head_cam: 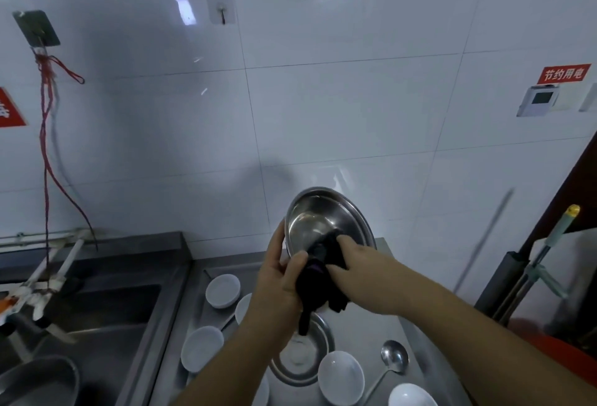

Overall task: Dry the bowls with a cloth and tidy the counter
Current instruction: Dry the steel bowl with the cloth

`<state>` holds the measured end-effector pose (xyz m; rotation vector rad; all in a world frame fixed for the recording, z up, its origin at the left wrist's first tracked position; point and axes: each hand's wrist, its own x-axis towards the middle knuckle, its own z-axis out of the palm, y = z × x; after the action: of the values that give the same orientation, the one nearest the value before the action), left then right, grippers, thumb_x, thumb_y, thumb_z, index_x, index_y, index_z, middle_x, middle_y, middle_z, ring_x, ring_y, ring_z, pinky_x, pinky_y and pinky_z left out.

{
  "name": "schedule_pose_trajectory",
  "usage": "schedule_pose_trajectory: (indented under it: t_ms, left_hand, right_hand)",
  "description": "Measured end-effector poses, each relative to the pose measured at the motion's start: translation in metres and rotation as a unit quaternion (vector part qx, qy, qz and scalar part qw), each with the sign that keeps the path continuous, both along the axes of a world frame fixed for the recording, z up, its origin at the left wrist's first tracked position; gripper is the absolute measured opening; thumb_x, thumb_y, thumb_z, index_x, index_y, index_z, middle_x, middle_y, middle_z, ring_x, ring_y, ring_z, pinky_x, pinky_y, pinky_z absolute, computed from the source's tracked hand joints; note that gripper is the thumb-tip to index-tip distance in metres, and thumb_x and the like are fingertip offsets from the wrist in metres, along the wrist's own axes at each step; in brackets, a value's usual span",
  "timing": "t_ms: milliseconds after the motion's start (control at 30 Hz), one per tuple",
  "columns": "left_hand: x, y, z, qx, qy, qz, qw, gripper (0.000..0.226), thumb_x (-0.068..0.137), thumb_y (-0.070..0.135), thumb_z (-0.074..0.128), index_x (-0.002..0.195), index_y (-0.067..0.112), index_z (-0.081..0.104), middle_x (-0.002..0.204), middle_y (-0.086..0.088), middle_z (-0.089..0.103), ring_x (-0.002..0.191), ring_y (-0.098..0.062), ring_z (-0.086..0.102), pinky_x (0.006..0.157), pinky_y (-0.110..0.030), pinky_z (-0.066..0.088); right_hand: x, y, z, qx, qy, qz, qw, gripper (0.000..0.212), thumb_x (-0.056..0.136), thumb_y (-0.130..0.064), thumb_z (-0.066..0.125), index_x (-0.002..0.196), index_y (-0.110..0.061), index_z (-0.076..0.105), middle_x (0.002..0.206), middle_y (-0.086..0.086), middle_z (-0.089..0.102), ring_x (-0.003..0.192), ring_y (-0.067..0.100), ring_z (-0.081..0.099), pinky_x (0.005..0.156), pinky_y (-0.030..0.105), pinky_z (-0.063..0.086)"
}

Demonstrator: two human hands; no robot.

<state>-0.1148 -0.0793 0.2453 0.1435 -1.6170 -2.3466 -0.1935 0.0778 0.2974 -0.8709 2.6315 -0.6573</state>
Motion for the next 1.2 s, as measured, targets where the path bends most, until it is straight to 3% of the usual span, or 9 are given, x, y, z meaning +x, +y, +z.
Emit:
schedule_pose_trajectory:
  t_ms: [167, 267, 367, 500, 633, 867, 1000, 1133, 1200]
  left_hand:
    - [0.004, 0.014, -0.003, 0.035, -0.020, -0.046, 0.998, 0.050, 0.097, 0.025, 0.064, 0.147, 0.030, 0.058, 0.138, -0.015, 0.068, 0.126, -0.031, 0.068, 0.091, -0.032, 0.061]
    - [0.007, 0.025, -0.010, 0.019, -0.047, -0.067, 0.996, 0.044, 0.096, 0.035, 0.065, 0.139, 0.041, 0.062, 0.135, -0.009, 0.071, 0.122, -0.033, 0.071, 0.087, -0.041, 0.064]
    - [0.010, 0.033, -0.015, 0.035, -0.086, -0.087, 0.992, 0.048, 0.087, 0.043, 0.071, 0.134, 0.050, 0.062, 0.131, -0.006, 0.072, 0.115, -0.041, 0.073, 0.081, -0.058, 0.063]
    - [0.010, 0.042, -0.020, 0.069, -0.085, -0.094, 0.990, 0.044, 0.090, 0.038, 0.071, 0.131, 0.052, 0.062, 0.131, -0.005, 0.072, 0.116, -0.043, 0.072, 0.087, -0.061, 0.061]
    - [0.007, 0.049, -0.019, 0.073, -0.070, -0.073, 0.992, 0.043, 0.091, 0.035, 0.070, 0.132, 0.049, 0.062, 0.130, -0.012, 0.073, 0.114, -0.042, 0.073, 0.087, -0.059, 0.062]
    - [0.005, 0.040, -0.015, 0.031, -0.044, 0.011, 0.998, 0.062, 0.084, 0.031, 0.074, 0.138, 0.056, 0.056, 0.130, -0.012, 0.072, 0.112, -0.042, 0.073, 0.079, -0.061, 0.064]
    - [0.002, 0.035, -0.012, -0.022, -0.029, 0.033, 0.999, 0.066, 0.087, 0.020, 0.065, 0.137, 0.062, 0.054, 0.126, -0.011, 0.073, 0.115, -0.039, 0.072, 0.074, -0.051, 0.066]
    - [0.002, 0.035, -0.015, -0.046, -0.024, 0.027, 0.998, 0.067, 0.090, 0.017, 0.062, 0.145, 0.055, 0.050, 0.117, -0.009, 0.077, 0.105, -0.027, 0.077, 0.072, -0.034, 0.065]
    - [0.003, 0.041, -0.019, -0.051, -0.043, 0.012, 0.998, 0.064, 0.089, 0.021, 0.060, 0.143, 0.055, 0.051, 0.115, -0.007, 0.079, 0.103, -0.025, 0.078, 0.071, -0.031, 0.064]
  right_hand:
    - [0.009, 0.018, -0.010, -0.179, -0.115, 0.043, 0.976, 0.024, 0.094, -0.043, 0.060, 0.117, -0.049, 0.056, 0.096, -0.017, 0.071, 0.083, 0.008, 0.071, 0.067, 0.023, 0.059]
    - [0.004, 0.020, -0.024, -0.167, -0.002, 0.065, 0.984, 0.043, 0.100, -0.031, 0.061, 0.136, -0.050, 0.046, 0.119, -0.025, 0.066, 0.113, 0.004, 0.064, 0.090, 0.007, 0.045]
    - [-0.010, 0.021, -0.032, -0.075, 0.181, 0.100, 0.975, 0.059, 0.101, -0.021, 0.059, 0.155, -0.028, 0.037, 0.154, -0.006, 0.047, 0.138, 0.019, 0.045, 0.116, 0.029, 0.038]
    - [-0.023, 0.025, -0.017, 0.023, 0.319, 0.118, 0.940, 0.060, 0.088, -0.032, 0.058, 0.145, -0.023, 0.044, 0.147, 0.000, 0.048, 0.129, 0.027, 0.047, 0.102, 0.044, 0.052]
    - [-0.034, 0.026, -0.009, 0.034, 0.349, 0.040, 0.936, 0.061, 0.089, -0.021, 0.068, 0.145, -0.021, 0.046, 0.144, 0.001, 0.049, 0.127, 0.030, 0.048, 0.096, 0.043, 0.053]
    - [-0.035, 0.025, -0.014, 0.094, 0.209, -0.115, 0.967, 0.050, 0.094, -0.016, 0.056, 0.142, -0.020, 0.042, 0.134, 0.010, 0.052, 0.120, 0.033, 0.051, 0.092, 0.041, 0.052]
    - [-0.023, 0.030, -0.013, 0.122, 0.150, -0.111, 0.975, 0.016, 0.092, -0.027, 0.055, 0.104, -0.017, 0.054, 0.105, 0.007, 0.058, 0.090, 0.026, 0.058, 0.078, 0.033, 0.049]
    - [-0.006, 0.033, -0.010, 0.068, 0.010, -0.050, 0.996, 0.027, 0.090, -0.041, 0.060, 0.075, -0.019, 0.061, 0.075, 0.001, 0.065, 0.071, 0.018, 0.062, 0.062, 0.030, 0.049]
    - [0.001, 0.033, -0.012, 0.003, -0.069, -0.047, 0.997, 0.028, 0.089, -0.043, 0.060, 0.077, -0.018, 0.067, 0.076, 0.003, 0.071, 0.073, 0.020, 0.069, 0.067, 0.035, 0.057]
